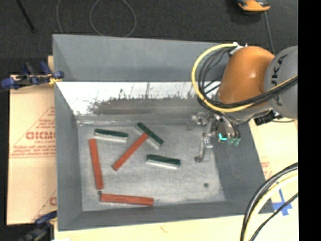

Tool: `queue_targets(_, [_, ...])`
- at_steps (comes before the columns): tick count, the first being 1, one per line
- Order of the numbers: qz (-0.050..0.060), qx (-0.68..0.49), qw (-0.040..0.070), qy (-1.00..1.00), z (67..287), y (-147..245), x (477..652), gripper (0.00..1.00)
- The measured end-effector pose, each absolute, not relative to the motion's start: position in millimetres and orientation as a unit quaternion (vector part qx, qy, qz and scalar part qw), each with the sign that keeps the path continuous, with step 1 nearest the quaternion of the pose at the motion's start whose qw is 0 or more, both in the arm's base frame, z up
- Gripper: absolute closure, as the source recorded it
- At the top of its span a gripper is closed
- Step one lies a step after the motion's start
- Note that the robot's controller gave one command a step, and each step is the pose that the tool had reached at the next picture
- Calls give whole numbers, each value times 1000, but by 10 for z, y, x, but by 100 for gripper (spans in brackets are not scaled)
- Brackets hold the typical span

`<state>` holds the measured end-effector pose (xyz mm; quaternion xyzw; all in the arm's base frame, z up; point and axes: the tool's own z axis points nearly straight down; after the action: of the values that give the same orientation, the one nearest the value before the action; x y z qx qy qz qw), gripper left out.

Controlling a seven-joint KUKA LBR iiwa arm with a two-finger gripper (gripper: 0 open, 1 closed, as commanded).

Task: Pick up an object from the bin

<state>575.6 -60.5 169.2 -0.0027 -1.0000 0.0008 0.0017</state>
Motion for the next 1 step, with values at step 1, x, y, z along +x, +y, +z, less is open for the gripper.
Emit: queue_targets(1, [-1, -100, 1, -995, 677, 13, 5766, 0])
